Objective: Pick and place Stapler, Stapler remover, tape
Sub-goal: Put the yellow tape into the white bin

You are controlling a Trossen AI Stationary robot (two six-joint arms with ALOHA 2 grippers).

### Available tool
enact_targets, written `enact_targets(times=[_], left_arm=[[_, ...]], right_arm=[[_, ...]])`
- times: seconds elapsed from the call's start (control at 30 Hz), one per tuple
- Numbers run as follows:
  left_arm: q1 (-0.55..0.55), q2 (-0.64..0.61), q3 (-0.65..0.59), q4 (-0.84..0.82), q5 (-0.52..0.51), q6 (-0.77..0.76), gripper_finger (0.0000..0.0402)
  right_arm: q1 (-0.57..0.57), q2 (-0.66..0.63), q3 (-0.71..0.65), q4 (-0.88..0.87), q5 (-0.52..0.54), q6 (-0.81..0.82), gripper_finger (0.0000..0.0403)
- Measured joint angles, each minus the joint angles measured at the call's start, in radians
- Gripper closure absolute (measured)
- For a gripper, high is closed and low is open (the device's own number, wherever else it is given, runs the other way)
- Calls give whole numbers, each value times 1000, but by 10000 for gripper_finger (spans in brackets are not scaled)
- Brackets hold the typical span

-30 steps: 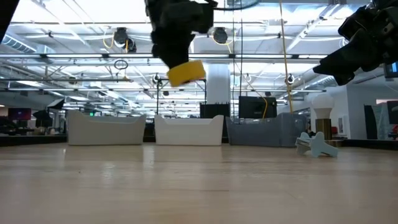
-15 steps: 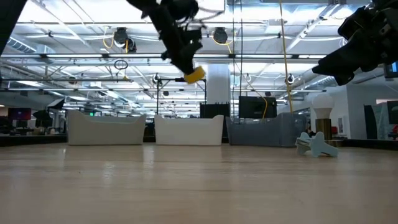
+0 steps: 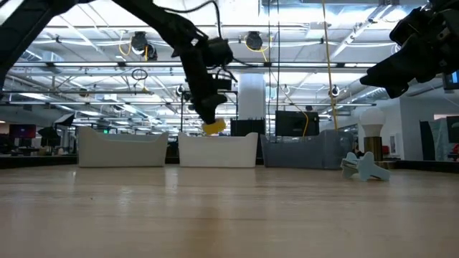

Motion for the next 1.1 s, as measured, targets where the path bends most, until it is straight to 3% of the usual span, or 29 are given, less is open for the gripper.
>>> enact_targets(times=[0.87,1.1], left_arm=[[-21,128,0,16,-50,152,365],[-23,133,0,24,-77,161,326]], right_arm=[[0,0,0,0,0,0,269],[0,0,0,0,0,2,268]])
